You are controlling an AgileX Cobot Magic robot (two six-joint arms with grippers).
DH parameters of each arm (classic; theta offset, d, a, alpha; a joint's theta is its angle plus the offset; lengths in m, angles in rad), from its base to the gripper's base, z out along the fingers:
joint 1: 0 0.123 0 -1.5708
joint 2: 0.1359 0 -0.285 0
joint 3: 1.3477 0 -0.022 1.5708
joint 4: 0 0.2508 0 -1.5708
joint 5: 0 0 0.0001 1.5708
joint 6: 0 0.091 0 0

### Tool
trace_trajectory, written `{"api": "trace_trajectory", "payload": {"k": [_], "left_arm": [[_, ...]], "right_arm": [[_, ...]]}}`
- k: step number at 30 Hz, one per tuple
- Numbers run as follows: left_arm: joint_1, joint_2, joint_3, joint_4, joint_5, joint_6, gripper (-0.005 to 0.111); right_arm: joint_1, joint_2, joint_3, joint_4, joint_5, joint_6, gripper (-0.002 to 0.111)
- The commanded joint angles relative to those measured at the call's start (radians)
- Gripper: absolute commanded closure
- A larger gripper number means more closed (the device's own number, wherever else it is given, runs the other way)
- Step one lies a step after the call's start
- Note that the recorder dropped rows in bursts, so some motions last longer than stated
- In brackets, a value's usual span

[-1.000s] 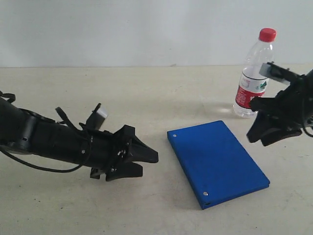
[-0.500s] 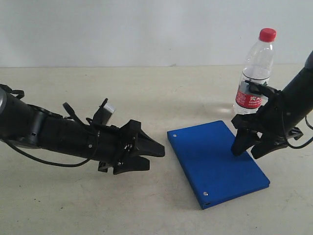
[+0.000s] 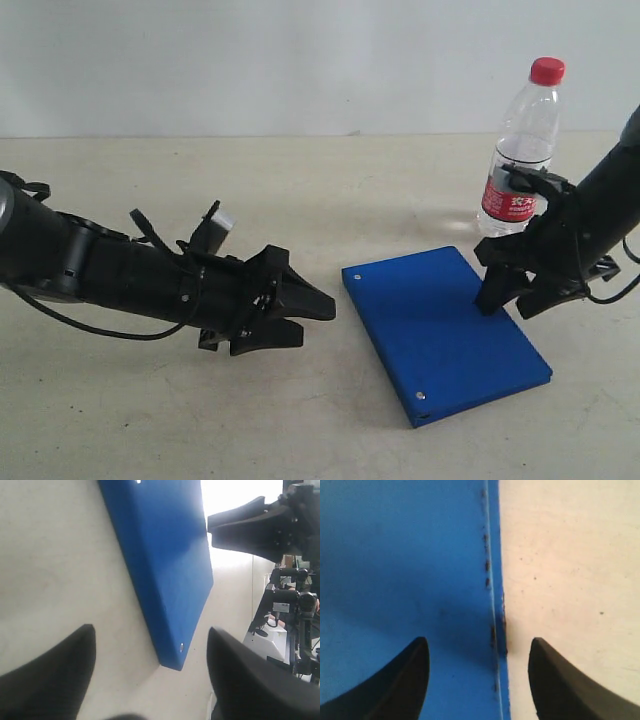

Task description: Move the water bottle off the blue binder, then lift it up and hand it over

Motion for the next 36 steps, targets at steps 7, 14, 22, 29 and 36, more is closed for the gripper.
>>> {"api": "trace_trajectory", "payload": {"k": [7,14,22,29,36], "left_arm": [[-0.003,0.001,-0.005,-0.003,0.001,-0.005,0.047],[-0.001,0.001,-0.005,-0.003,-0.01,-0.005,0.047],[-0.001,0.001,-0.015,-0.003,-0.113,0.038,0.047],[0.027,0.001,-0.015,-0.003,-0.113,0.071,0.047],[0.079,0.001,-0.016,-0.003,-0.099,0.133,0.047]], "right_arm": [[-0.064,0.108,-0.003,0.482,0.356,-0.387,0.068],[-0.062,0.087,-0.003,0.587,0.356,-0.437,0.081],[0.041,0.147,0.008,0.583,0.356,-0.433,0.081],[0.095,0.173,0.008,0.658,0.356,-0.542,0.081],[0.095,0.173,0.008,0.679,0.296,-0.549,0.108]]}}
